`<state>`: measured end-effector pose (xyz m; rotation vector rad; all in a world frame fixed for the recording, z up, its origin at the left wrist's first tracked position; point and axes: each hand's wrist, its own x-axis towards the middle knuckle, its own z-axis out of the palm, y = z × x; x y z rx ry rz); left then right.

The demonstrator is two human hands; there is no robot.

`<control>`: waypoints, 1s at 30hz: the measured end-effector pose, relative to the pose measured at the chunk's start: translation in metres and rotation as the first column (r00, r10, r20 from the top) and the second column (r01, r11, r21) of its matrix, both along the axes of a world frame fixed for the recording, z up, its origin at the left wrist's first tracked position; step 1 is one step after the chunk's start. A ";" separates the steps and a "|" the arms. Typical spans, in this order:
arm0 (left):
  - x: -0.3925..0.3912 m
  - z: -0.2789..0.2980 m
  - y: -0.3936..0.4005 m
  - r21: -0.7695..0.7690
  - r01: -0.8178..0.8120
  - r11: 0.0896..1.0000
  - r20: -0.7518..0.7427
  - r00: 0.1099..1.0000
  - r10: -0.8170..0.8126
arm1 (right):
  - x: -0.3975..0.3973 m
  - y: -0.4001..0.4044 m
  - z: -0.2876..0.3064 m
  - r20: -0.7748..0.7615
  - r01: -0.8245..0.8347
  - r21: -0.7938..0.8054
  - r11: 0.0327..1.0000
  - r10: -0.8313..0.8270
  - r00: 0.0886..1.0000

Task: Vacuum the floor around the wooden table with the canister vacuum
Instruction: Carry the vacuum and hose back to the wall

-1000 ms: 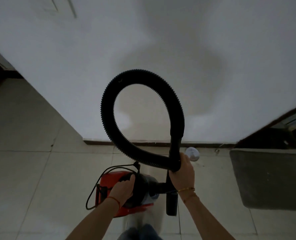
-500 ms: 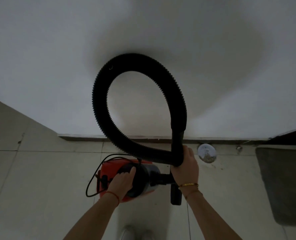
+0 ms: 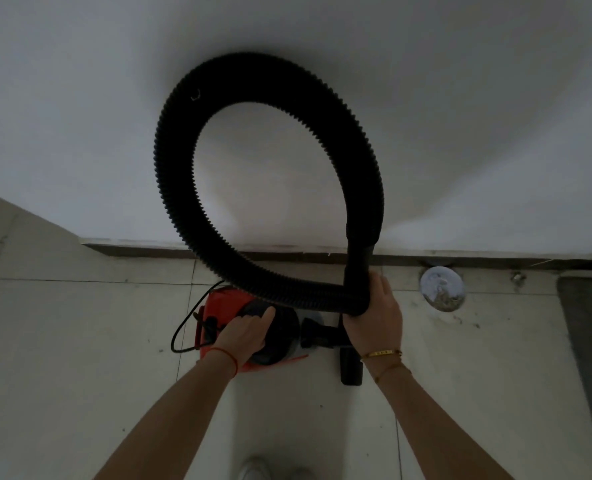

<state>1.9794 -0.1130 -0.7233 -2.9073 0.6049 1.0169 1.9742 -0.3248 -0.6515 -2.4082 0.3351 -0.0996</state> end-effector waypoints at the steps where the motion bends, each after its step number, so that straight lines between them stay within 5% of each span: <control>1: 0.002 -0.004 0.001 -0.007 -0.002 1.000 -0.002 1.000 0.002 | 0.001 0.001 -0.004 -0.002 0.006 -0.005 1.000 -0.006 1.000; 11: 0.014 -0.033 -0.003 -0.017 0.001 1.000 0.074 0.997 0.001 | 0.008 0.013 -0.035 -0.010 0.003 -0.064 0.998 -0.004 1.000; 20: -0.002 -0.012 0.003 -0.239 -0.181 0.954 0.191 0.955 0.229 | 0.001 0.019 -0.031 -0.140 -0.083 0.052 0.995 0.089 0.986; 30: -0.035 0.019 0.037 -0.368 -0.257 0.894 0.162 0.929 0.334 | -0.018 0.019 0.001 -0.269 -0.171 -0.057 0.984 0.150 0.951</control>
